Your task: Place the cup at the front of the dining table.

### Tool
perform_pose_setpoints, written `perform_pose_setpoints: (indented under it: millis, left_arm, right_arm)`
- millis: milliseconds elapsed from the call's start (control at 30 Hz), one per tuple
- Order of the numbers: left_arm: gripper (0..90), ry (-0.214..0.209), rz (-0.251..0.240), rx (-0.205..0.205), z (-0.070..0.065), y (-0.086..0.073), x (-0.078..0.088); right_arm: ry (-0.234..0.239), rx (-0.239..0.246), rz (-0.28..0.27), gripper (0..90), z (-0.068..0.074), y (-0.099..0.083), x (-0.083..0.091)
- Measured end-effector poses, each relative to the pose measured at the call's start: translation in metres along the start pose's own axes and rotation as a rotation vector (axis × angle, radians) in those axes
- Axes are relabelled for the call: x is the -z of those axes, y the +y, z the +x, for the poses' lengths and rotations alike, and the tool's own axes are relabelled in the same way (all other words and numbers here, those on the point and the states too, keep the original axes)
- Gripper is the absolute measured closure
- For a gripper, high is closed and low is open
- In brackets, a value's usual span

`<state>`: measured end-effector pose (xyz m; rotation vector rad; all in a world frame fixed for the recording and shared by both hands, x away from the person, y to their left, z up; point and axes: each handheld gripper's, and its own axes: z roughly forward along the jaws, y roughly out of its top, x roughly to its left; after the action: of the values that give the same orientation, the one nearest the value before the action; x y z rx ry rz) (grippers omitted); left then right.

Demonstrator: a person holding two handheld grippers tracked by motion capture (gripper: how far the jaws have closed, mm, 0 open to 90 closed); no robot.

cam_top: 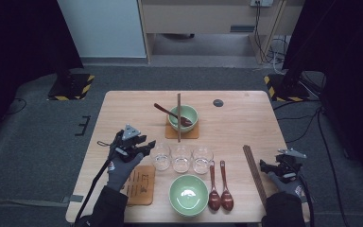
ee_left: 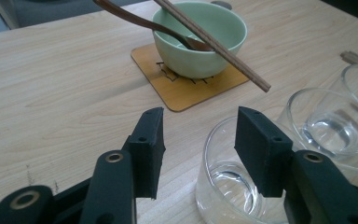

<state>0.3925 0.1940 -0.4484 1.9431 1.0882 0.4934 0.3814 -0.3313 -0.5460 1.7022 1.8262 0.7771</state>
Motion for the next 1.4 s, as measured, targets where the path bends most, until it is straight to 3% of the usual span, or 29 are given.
perform_pose_setpoints:
  millis: [267, 467, 833, 1133, 1400]
  left_arm:
    - [54.8, -0.028, 0.077, -0.022, -0.005, -0.007, -0.015]
    - [61.0, -0.053, 0.104, -0.017, -0.009, -0.011, -0.026]
    - [69.3, -0.048, 0.167, -0.024, -0.006, -0.01, -0.034]
    - [76.2, -0.052, 0.198, -0.014, -0.002, -0.011, -0.041]
    - [75.9, -0.063, 0.208, 0.002, 0.0, -0.011, -0.042]
  right_arm:
    - [0.0, 0.0, 0.0, 0.6, 0.0, 0.0, 0.0]
    - [0.0, 0.0, 0.0, 0.6, 0.0, 0.0, 0.0]
    - [0.0, 0.001, 0.0, 0.6, 0.0, 0.0, 0.0]
    - [0.0, 0.0, 0.0, 0.6, 0.0, 0.0, 0.0]
    - [0.0, 0.0, 0.0, 0.6, 0.0, 0.0, 0.0]
